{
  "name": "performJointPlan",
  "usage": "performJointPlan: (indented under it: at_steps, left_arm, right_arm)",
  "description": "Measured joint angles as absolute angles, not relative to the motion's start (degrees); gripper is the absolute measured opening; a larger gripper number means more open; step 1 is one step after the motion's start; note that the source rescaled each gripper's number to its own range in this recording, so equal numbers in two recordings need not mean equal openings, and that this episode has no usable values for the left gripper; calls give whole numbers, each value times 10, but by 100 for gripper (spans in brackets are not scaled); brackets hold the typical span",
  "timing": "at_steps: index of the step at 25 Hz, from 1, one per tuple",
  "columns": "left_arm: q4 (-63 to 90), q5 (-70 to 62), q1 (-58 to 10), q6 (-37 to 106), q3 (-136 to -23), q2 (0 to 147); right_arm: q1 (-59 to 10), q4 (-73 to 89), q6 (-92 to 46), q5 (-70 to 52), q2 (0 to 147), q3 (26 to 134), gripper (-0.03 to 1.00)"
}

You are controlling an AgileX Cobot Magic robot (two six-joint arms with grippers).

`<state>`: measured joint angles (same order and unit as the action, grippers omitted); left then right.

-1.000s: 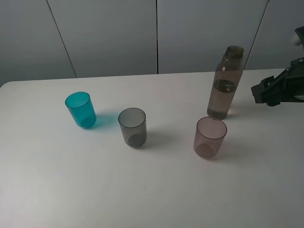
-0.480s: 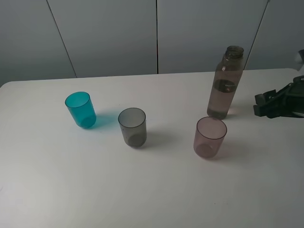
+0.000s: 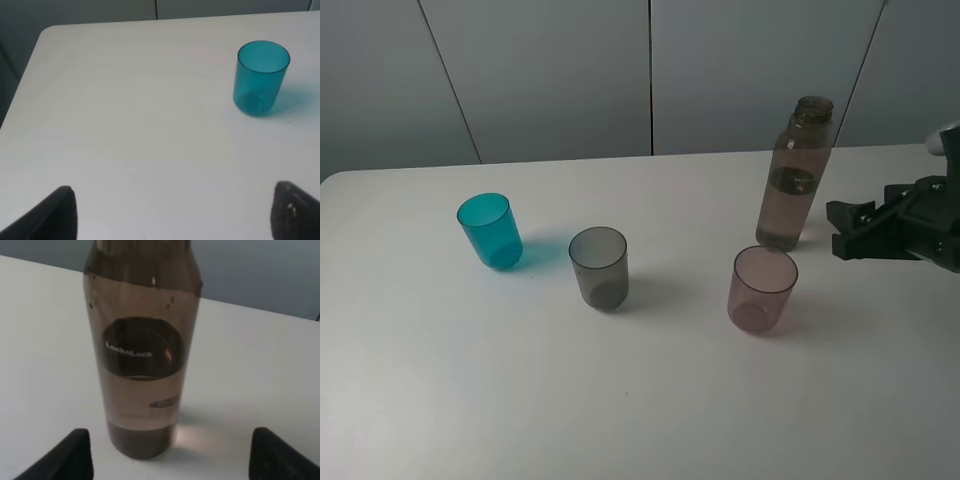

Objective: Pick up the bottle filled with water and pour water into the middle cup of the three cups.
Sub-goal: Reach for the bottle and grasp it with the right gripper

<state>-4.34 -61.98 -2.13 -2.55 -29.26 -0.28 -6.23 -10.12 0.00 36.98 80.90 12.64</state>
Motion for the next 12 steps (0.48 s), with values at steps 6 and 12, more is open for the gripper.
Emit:
performJointPlan:
  at_steps: [6,12]
  left_arm:
    - [-43,-620,-21,-26,-293,-3]
    - [-43,-620,-21,-26,-293,-3]
  right_arm:
    - [-53,-187,38,430,897,126,14]
    - [0,-242,51,447,942,146,50]
